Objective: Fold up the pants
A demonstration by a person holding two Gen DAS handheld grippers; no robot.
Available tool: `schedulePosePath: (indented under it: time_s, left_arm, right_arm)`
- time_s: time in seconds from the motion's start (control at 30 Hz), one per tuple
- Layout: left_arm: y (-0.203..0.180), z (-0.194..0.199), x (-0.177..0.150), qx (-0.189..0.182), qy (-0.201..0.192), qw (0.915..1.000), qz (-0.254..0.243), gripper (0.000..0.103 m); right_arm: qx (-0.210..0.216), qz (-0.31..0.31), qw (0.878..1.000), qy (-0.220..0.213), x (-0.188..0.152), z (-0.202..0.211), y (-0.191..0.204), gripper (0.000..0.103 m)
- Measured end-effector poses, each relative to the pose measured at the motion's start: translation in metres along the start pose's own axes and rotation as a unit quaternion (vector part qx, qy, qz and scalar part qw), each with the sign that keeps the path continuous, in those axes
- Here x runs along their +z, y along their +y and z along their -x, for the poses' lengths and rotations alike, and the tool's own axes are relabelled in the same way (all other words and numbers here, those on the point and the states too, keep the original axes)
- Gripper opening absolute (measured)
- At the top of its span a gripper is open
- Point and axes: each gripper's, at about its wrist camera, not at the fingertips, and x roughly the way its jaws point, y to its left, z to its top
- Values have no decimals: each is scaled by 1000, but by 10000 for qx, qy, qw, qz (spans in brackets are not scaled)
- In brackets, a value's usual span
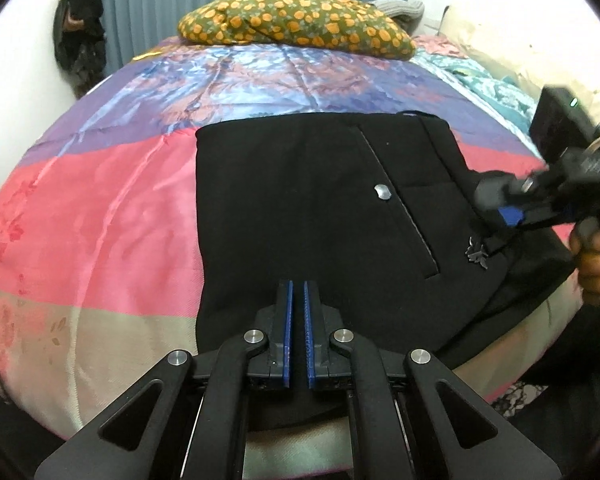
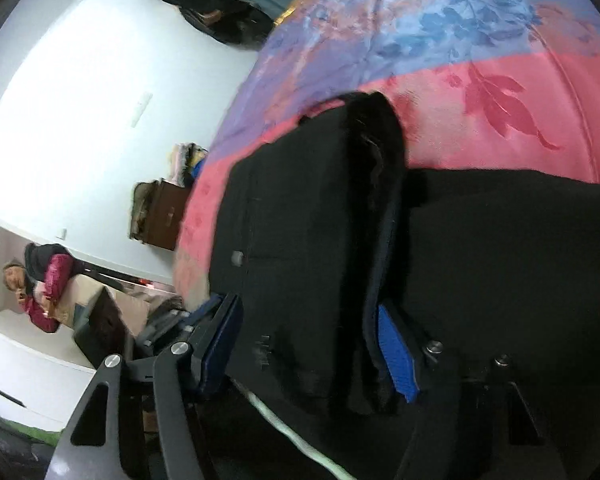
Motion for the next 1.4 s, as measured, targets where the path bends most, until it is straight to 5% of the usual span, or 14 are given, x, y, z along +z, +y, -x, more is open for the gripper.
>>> schedulePosePath:
  time_s: [0.2, 0.33, 0.53, 0.67, 0.9, 1.1, 1.3, 1.4]
  left_arm:
    - [4, 9, 3, 26, -14, 10000, 59, 10]
    - [33, 44, 11, 422, -572, 9954, 647, 56]
    - [113, 56, -1, 931, -609, 9686, 2222, 57]
    - [131, 58, -11, 921, -584, 9563, 2712, 57]
    - [125, 63, -9, 907, -668, 9635, 2430, 57]
    - [115, 62, -5, 836, -640, 9688, 2242, 57]
    - [80, 50, -2, 795, -452, 9823, 1638, 57]
    - [55, 46, -1, 753, -371, 9897, 1159, 59]
  right_arm:
    - [-332, 35, 9994, -4, 1, -15, 5, 47]
    - [-802, 622, 9948, -34, 1, -15, 35, 25]
    - [-231, 528, 9965, -598, -6, 16, 69, 19]
    - [221, 443, 9942, -953, -10, 47, 93, 18]
    - [459, 325, 9871, -1497, -19, 112, 102, 18]
    - [144, -180, 9803, -1961, -41, 164, 45, 18]
    - [-1203, -832, 9771, -1543, -75, 139, -49, 18]
    - [-1547, -908, 9698, -1651, -83, 126, -60, 25]
